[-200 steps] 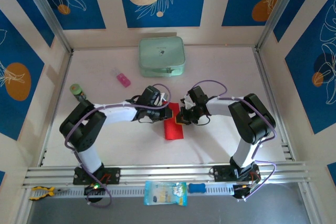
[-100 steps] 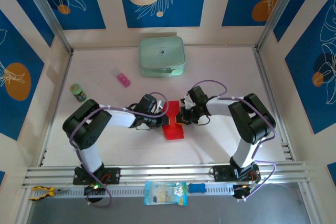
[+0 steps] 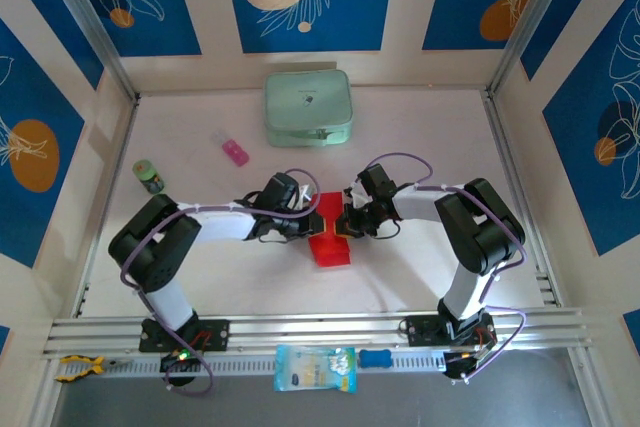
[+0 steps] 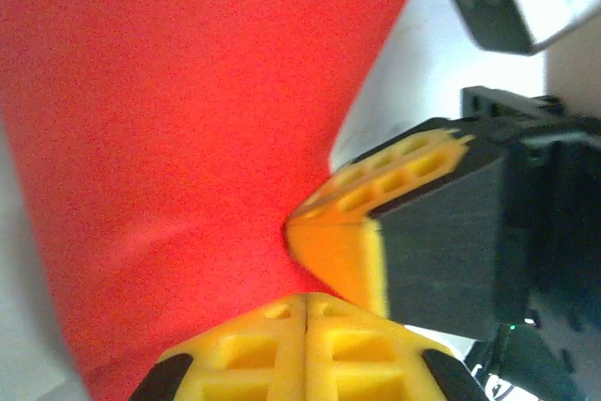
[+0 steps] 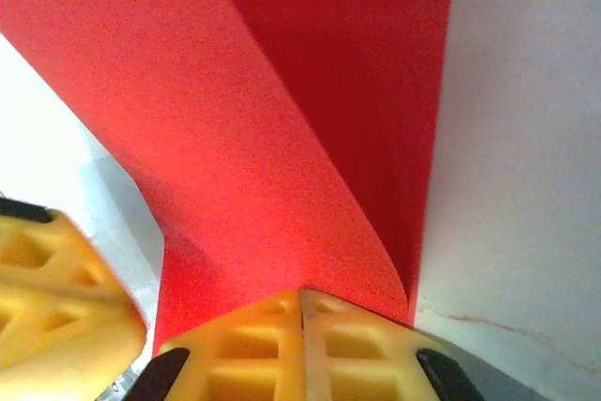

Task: Fold a paper plane with a square sheet of paper (pick it up from the middle)
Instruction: First fold the square sheet of paper in half at the center of the table.

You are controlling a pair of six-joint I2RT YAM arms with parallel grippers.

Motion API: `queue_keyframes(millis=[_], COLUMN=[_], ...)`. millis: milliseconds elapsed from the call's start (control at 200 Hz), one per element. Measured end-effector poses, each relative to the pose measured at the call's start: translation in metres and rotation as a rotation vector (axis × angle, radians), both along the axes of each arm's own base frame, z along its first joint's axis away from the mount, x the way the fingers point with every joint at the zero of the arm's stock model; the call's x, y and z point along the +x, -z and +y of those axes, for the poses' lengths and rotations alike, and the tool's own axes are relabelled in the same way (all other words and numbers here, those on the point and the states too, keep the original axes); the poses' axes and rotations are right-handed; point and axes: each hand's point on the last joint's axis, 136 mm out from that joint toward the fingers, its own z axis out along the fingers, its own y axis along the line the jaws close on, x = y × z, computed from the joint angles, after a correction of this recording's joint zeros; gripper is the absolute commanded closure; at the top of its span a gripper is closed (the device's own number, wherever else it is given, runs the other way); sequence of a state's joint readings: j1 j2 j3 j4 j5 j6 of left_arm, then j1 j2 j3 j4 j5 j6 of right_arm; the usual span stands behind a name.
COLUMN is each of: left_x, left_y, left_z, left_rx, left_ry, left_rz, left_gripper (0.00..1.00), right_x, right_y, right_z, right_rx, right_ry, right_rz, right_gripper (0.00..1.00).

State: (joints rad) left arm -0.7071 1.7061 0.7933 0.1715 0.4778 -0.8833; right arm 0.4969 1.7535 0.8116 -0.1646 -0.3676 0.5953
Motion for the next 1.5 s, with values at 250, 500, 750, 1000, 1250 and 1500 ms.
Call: queue_keyframes(millis=[250,500,750,1000,1250,1500], left_x=[-0.011,-0.025,-0.027,-0.028,-0.033,-0.046], left_y=[0.011,0.034,0.033,0.011,0.013,0.035], left_z=[0.002,0.013,0.020,0.020,0.014,0.019], left_rx=[-0.005,0.034,0.065,0.037,0.006,0.014], left_ry=[0.004,0.020,0.048,0.041,0.068,0.085], left_rz=[0.053,0.088,0.020,0.001,0.033,0.078], left_gripper=[1.00,1.00,0.98,0.96,0.96,0.96], right_x=[0.000,0.000,0.000,0.000,0.000,0.000], right_y=[0.000,0.000,0.000,0.000,0.000,0.000], right_z=[0.000,0.000,0.000,0.000,0.000,0.001], right_rx=[0.000,0.000,0.002,0.003,0.003,0.004], right_ry=[0.000,0.001,0.011,0.013,0.013,0.017], right_rz=[0.000,0.001,0.006,0.006,0.005,0.008], right_gripper=[1.00,1.00,1.00,1.00,1.00,1.00])
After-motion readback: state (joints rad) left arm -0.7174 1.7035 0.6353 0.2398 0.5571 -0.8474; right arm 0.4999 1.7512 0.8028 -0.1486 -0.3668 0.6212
